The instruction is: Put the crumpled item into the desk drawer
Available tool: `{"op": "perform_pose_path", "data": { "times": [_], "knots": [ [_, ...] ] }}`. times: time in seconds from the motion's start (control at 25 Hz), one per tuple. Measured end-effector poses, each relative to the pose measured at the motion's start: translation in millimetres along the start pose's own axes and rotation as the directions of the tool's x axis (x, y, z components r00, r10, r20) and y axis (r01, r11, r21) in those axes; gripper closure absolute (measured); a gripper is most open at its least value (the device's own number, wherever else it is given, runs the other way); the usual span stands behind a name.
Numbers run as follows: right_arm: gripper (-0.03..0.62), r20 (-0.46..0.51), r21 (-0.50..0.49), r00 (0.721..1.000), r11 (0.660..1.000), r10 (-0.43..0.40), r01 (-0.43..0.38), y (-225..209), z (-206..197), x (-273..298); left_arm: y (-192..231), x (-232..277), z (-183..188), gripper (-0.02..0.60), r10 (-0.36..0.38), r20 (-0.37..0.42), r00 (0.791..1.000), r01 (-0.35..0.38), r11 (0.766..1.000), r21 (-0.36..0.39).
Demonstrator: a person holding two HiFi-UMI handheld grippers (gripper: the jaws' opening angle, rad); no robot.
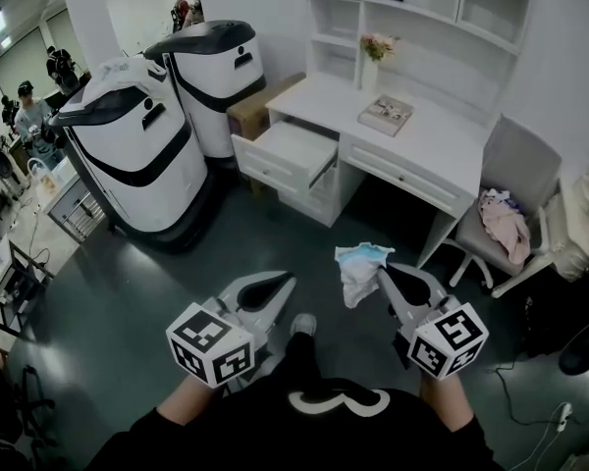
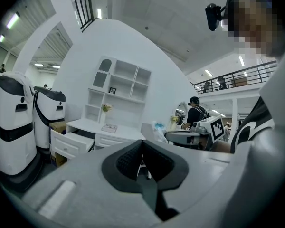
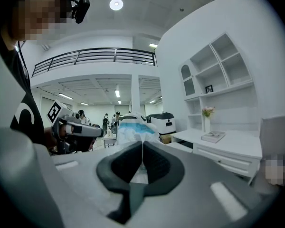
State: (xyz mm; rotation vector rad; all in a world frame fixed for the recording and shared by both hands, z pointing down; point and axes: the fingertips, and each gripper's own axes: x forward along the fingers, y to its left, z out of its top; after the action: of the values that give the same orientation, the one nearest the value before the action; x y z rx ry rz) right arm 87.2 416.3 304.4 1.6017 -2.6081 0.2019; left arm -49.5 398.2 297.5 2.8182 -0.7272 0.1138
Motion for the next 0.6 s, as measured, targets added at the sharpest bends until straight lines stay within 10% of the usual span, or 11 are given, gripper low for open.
{"op": "perform_pose_path", "data": {
  "times": [0.6],
  "knots": [
    [0.588,-0.077,0.061,0.997,0.998,0.003,0.002,-170,34,242,226,187,64,0.572,-0.03,-0.075,0.997,0.026,0.998,-0.056]
  ]
}}
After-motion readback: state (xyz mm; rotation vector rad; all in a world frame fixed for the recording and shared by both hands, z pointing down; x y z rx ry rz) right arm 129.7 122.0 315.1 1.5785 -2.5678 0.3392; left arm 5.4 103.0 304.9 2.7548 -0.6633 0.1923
